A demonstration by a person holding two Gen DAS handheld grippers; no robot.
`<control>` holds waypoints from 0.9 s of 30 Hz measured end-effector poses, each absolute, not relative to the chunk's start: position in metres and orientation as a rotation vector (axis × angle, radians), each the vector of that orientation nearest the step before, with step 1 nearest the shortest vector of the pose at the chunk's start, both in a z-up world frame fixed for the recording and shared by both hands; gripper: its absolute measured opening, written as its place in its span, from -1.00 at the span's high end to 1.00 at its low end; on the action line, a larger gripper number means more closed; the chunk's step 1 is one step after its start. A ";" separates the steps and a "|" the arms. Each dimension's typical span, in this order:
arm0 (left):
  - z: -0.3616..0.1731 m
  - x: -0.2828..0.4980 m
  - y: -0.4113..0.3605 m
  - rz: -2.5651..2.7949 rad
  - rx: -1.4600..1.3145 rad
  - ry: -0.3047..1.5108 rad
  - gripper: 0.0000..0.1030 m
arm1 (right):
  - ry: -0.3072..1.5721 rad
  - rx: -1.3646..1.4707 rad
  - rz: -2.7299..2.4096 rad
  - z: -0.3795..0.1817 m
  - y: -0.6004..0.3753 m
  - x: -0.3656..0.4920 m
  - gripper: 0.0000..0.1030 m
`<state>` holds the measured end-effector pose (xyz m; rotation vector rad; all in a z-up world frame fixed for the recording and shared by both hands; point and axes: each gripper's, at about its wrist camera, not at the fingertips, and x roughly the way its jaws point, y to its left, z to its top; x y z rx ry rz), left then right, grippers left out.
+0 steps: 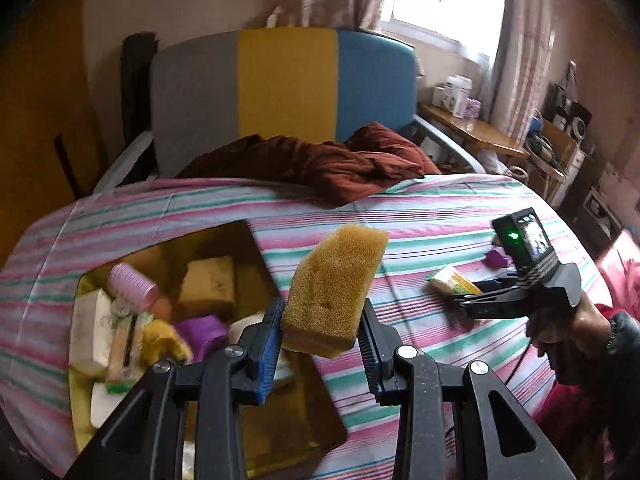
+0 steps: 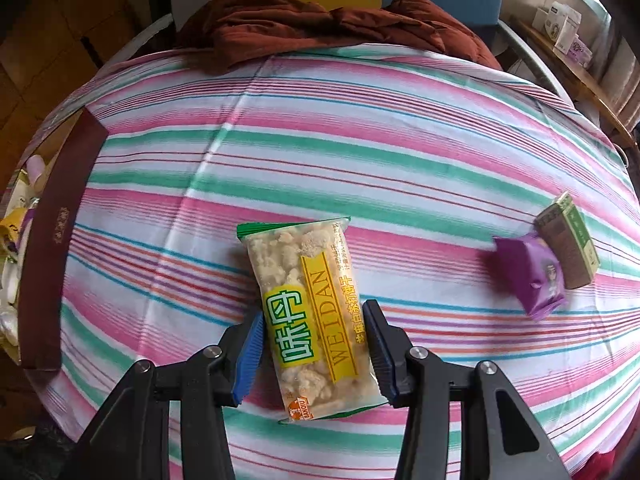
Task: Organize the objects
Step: 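Carry the sponge and cracker pack over the tray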
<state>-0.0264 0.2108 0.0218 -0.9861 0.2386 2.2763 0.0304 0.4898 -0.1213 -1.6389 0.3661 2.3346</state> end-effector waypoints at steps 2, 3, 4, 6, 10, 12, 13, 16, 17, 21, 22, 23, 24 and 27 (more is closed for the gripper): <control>0.018 -0.033 0.192 2.298 -1.010 0.203 0.30 | 0.370 -1.641 2.337 -0.123 0.484 0.028 0.07; 0.016 -0.035 0.184 2.311 -1.019 0.187 0.30 | 0.375 -1.639 2.340 -0.124 0.479 0.025 0.07; 0.015 -0.038 0.173 2.327 -1.027 0.169 0.30 | 0.379 -1.636 2.344 -0.123 0.475 0.025 0.07; 0.011 -0.046 0.151 2.361 -1.053 0.136 0.29 | 0.383 -1.622 2.354 -0.125 0.472 0.013 0.07; 0.003 -0.056 0.106 2.436 -1.103 0.064 0.30 | 0.427 -1.570 2.412 -0.116 0.468 0.004 0.07; -0.002 -0.060 0.084 2.474 -1.129 0.025 0.30 | 0.451 -1.537 2.455 -0.107 0.452 0.004 0.07; -0.005 -0.062 0.072 2.493 -1.142 0.001 0.30 | 0.458 -1.524 2.477 -0.100 0.445 0.006 0.07; -0.014 -0.062 0.051 2.524 -1.175 -0.036 0.30 | 0.497 -1.495 2.562 -0.080 0.428 0.017 0.07; -0.017 -0.062 0.046 2.527 -1.186 -0.046 0.30 | 0.506 -1.488 2.590 -0.076 0.419 0.017 0.07; -0.029 -0.061 0.036 2.520 -1.217 -0.076 0.30 | 0.508 -1.478 2.691 -0.061 0.380 0.001 0.07; -0.030 -0.061 0.034 2.515 -1.219 -0.082 0.30 | 0.501 -1.480 2.710 -0.059 0.373 -0.004 0.07; -0.030 -0.062 0.036 2.511 -1.219 -0.082 0.30 | 0.492 -1.484 2.731 -0.058 0.365 -0.011 0.07; -0.031 -0.061 0.037 2.506 -1.218 -0.081 0.30 | 0.482 -1.491 2.752 -0.056 0.355 -0.017 0.07; -0.034 -0.061 0.042 2.486 -1.224 -0.089 0.30 | 0.465 -1.508 2.794 -0.053 0.332 -0.034 0.07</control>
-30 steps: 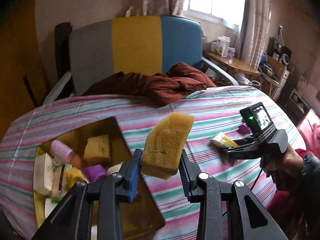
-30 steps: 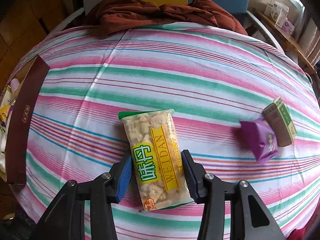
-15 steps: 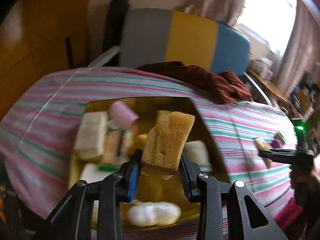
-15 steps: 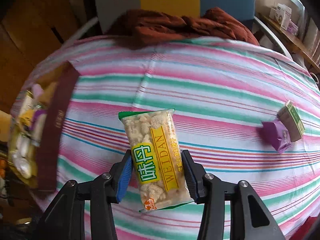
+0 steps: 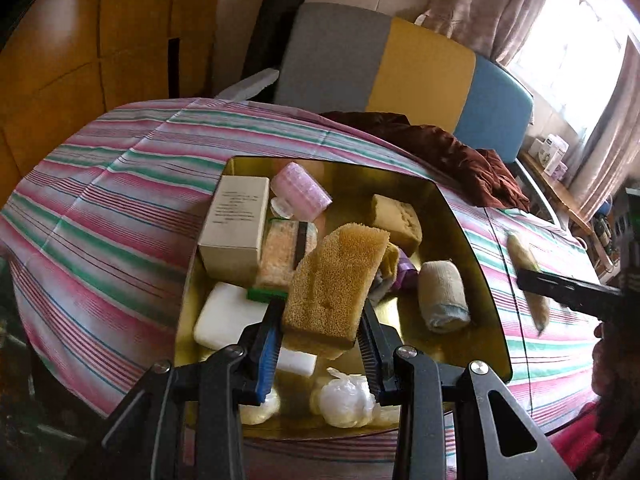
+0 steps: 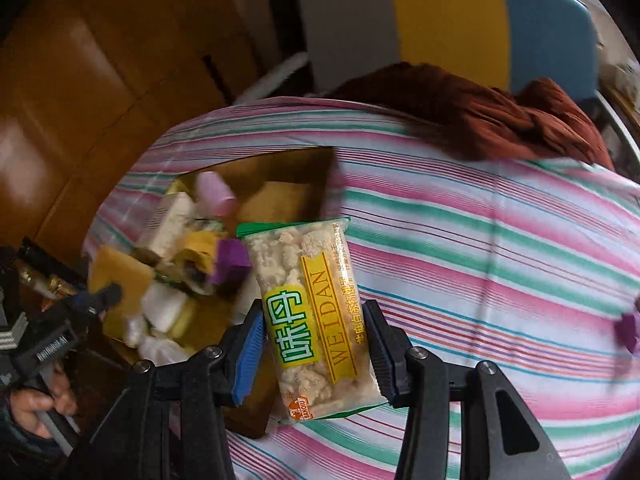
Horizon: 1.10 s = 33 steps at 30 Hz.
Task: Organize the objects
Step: 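Carry the sponge and cracker pack over the tray, then release the cracker pack from the right tool while the left tool drops the sponge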
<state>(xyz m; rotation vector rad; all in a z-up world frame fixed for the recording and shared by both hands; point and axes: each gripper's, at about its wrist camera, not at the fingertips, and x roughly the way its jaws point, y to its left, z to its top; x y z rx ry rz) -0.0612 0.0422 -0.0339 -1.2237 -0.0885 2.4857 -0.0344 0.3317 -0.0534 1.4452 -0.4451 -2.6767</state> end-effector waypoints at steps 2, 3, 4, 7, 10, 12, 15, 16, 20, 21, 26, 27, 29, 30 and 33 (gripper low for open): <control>-0.036 -0.062 0.048 2.473 -1.226 -0.087 0.30 | -0.435 1.438 -2.659 -0.052 0.320 -0.044 0.07; -0.036 -0.063 0.050 2.468 -1.222 -0.085 0.30 | -0.429 1.437 -2.653 -0.050 0.315 -0.048 0.07; -0.036 -0.063 0.053 2.465 -1.216 -0.082 0.30 | -0.422 1.435 -2.649 -0.049 0.310 -0.053 0.07; -0.038 -0.066 0.059 2.459 -1.214 -0.077 0.30 | -0.410 1.426 -2.638 -0.047 0.298 -0.068 0.07; -0.040 -0.069 0.065 2.463 -1.221 -0.065 0.28 | -0.396 1.418 -2.639 -0.045 0.291 -0.082 0.07; -0.042 -0.070 0.068 2.468 -1.220 -0.057 0.26 | -0.390 1.415 -2.640 -0.043 0.286 -0.090 0.07; -0.044 -0.071 0.070 2.475 -1.234 -0.059 0.16 | -0.412 1.392 -2.643 -0.043 0.282 -0.103 0.05; -0.044 -0.070 0.071 2.480 -1.229 -0.061 0.08 | -0.414 1.391 -2.650 -0.044 0.281 -0.107 0.03; -0.039 -0.064 0.072 2.517 -1.182 -0.009 0.03 | -0.444 1.393 -2.652 -0.047 0.281 -0.109 -0.01; -0.038 -0.063 0.072 2.527 -1.173 0.003 0.02 | -0.446 1.390 -2.654 -0.047 0.281 -0.107 -0.01; -0.027 -0.054 0.070 2.579 -1.103 0.052 -0.05 | -0.465 1.377 -2.679 -0.044 0.283 -0.088 -0.01; -0.025 -0.053 0.070 2.586 -1.091 0.053 -0.08 | -0.458 1.375 -2.695 -0.042 0.283 -0.083 -0.01; -0.018 -0.049 0.069 2.600 -1.057 0.055 -0.13 | -0.435 1.369 -2.727 -0.040 0.282 -0.074 -0.01; -0.016 -0.047 0.069 2.609 -1.041 0.061 -0.15 | -0.422 1.363 -2.742 -0.038 0.281 -0.069 -0.01; -0.007 -0.042 0.069 2.620 -1.005 0.069 -0.19 | -0.381 1.357 -2.778 -0.035 0.278 -0.055 -0.01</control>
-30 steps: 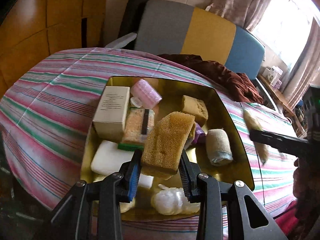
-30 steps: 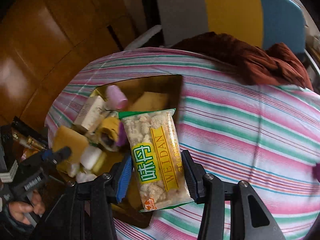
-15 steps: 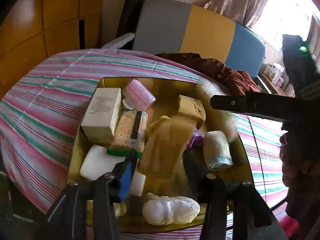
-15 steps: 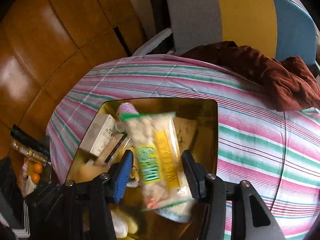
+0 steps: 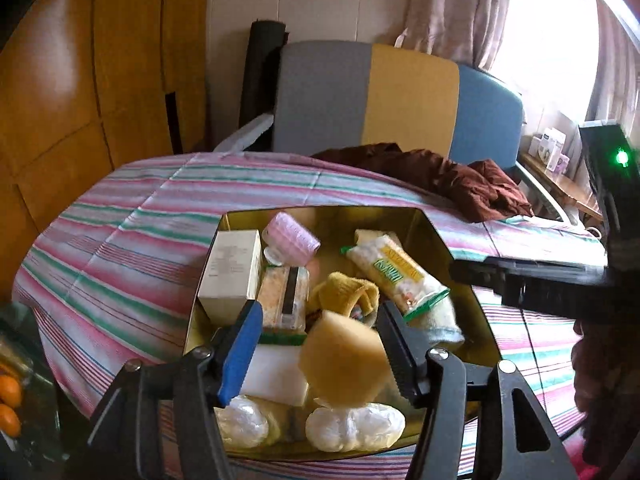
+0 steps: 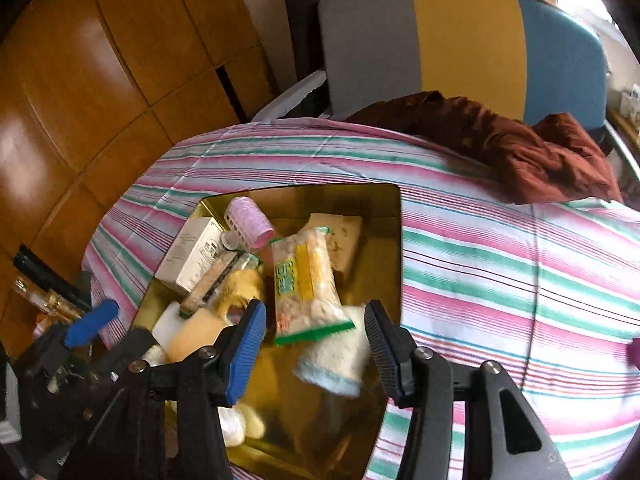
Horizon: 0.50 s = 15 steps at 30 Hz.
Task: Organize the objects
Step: 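Release the cracker pack from the right tool while the left tool drops the sponge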
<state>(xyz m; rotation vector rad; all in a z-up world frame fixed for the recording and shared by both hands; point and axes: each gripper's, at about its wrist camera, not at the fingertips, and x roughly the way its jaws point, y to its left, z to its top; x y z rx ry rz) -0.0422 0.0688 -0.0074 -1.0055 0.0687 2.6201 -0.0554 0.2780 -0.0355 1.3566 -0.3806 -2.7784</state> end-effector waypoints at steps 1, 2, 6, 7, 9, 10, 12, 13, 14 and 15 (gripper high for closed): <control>-0.005 -0.040 0.069 2.623 -0.994 0.069 -0.21 | -0.365 1.354 -2.793 -0.035 0.277 -0.051 -0.01; -0.002 -0.038 0.069 2.624 -0.983 0.072 -0.23 | -0.355 1.351 -2.804 -0.034 0.277 -0.048 -0.01; 0.005 -0.031 0.072 2.621 -0.949 0.086 -0.30 | -0.337 1.340 -2.838 -0.032 0.278 -0.032 -0.02; 0.006 -0.030 0.073 2.620 -0.942 0.087 -0.31 | -0.336 1.336 -2.847 -0.031 0.279 -0.029 -0.02; 0.008 -0.027 0.076 2.617 -0.937 0.100 -0.32 | -0.336 1.328 -2.862 -0.029 0.280 -0.023 -0.02; 0.009 -0.026 0.077 2.614 -0.935 0.108 -0.34 | -0.334 1.325 -2.868 -0.029 0.281 -0.020 -0.02; 0.009 -0.023 0.080 2.610 -0.932 0.115 -0.42 | -0.326 1.326 -2.881 -0.028 0.283 -0.015 -0.02; 0.010 -0.022 0.082 2.608 -0.928 0.117 -0.48 | -0.322 1.327 -2.888 -0.028 0.283 -0.013 -0.02; 0.011 -0.020 0.083 2.609 -0.924 0.119 -0.50 | -0.322 1.327 -2.896 -0.028 0.285 -0.010 -0.02; 0.012 -0.019 0.085 2.605 -0.919 0.125 -0.51 | -0.324 1.327 -2.899 -0.027 0.287 -0.009 -0.02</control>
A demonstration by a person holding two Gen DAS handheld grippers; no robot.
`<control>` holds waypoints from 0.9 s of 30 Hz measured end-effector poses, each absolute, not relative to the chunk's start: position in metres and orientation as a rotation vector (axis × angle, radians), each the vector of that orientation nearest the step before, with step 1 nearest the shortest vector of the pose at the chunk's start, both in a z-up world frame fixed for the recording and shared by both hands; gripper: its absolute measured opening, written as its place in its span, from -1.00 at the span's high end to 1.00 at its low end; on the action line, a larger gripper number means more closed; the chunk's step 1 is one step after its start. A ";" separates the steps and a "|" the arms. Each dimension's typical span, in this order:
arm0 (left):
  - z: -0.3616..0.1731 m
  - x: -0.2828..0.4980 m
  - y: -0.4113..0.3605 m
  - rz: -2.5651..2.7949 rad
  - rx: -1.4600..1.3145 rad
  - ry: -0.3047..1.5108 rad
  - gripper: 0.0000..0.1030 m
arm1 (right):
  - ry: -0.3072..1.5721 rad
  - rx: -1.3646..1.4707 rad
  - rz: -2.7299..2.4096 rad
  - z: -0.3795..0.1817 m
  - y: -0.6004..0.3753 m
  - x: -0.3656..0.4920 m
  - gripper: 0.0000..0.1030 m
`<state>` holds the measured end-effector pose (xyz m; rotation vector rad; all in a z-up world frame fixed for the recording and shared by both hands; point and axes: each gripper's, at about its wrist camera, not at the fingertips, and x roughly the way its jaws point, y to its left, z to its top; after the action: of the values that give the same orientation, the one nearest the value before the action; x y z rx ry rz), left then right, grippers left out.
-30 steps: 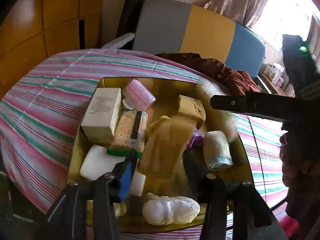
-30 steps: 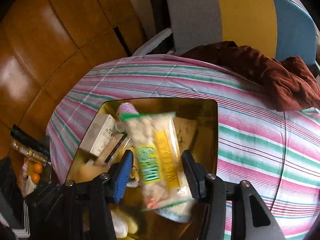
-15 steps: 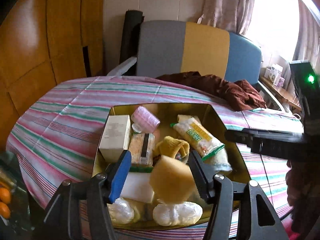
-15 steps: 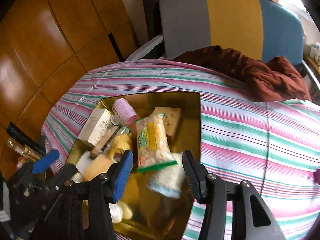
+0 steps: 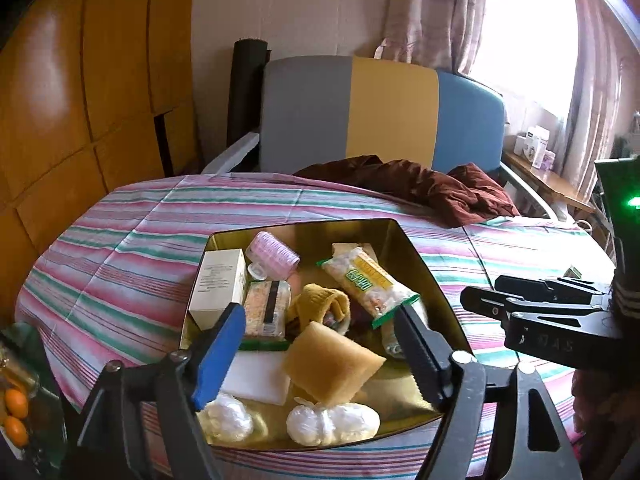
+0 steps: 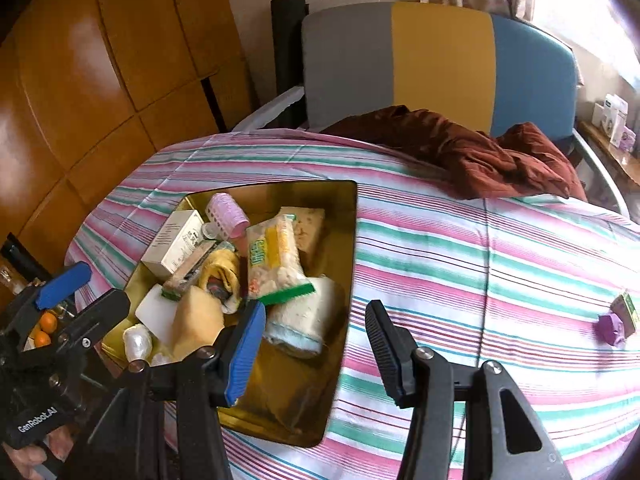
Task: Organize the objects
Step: 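Release the cracker pack from the right tool while the left tool drops the sponge, then move both tools back toward the purple packet and green box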
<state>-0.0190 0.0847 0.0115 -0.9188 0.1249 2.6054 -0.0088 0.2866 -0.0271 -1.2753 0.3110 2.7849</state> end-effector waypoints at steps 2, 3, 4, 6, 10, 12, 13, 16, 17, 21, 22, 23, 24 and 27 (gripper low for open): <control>0.013 -0.017 0.088 2.599 -0.913 0.138 -0.51 | 0.317 -1.270 2.777 -0.027 0.291 -0.004 -0.02; 0.015 -0.016 0.091 2.597 -0.905 0.145 -0.51 | 0.320 -1.269 2.769 -0.028 0.294 -0.002 -0.02; 0.017 -0.014 0.093 2.593 -0.897 0.152 -0.51 | 0.320 -1.268 2.764 -0.028 0.297 0.001 -0.02; 0.019 -0.012 0.097 2.588 -0.883 0.161 -0.52 | 0.324 -1.265 2.749 -0.029 0.303 0.005 -0.02; 0.025 -0.008 0.108 2.567 -0.856 0.185 -0.54 | 0.338 -1.265 2.709 -0.032 0.320 0.014 -0.04; 0.027 -0.006 0.116 2.550 -0.845 0.199 -0.54 | 0.342 -1.266 2.685 -0.034 0.331 0.019 -0.04; 0.027 -0.006 0.120 2.539 -0.842 0.208 -0.54 | 0.347 -1.268 2.670 -0.034 0.337 0.021 -0.04; 0.028 -0.003 0.131 2.516 -0.831 0.226 -0.54 | 0.388 -1.269 2.620 -0.037 0.360 0.030 -0.04; 0.028 -0.002 0.136 2.506 -0.826 0.235 -0.54 | 0.404 -1.269 2.608 -0.038 0.366 0.033 -0.04; 0.028 0.000 0.153 2.470 -0.817 0.262 -0.54 | 0.452 -1.254 2.536 -0.039 0.397 0.046 -0.04; 0.028 0.001 0.159 2.459 -0.817 0.271 -0.55 | 0.462 -1.251 2.521 -0.040 0.404 0.049 -0.04; 0.027 0.001 0.162 2.450 -0.819 0.275 -0.55 | 0.471 -1.249 2.507 -0.040 0.410 0.052 -0.04; 0.026 0.001 0.166 2.439 -0.822 0.280 -0.55 | 0.479 -1.247 2.492 -0.040 0.417 0.056 -0.04; 0.024 0.003 0.179 2.407 -0.819 0.298 -0.55 | 0.510 -1.248 2.449 -0.043 0.437 0.067 -0.04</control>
<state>0.0028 0.1792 0.0241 -0.8186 0.2979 2.4073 0.0668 0.4375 -0.0427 -1.2483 0.5099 2.4488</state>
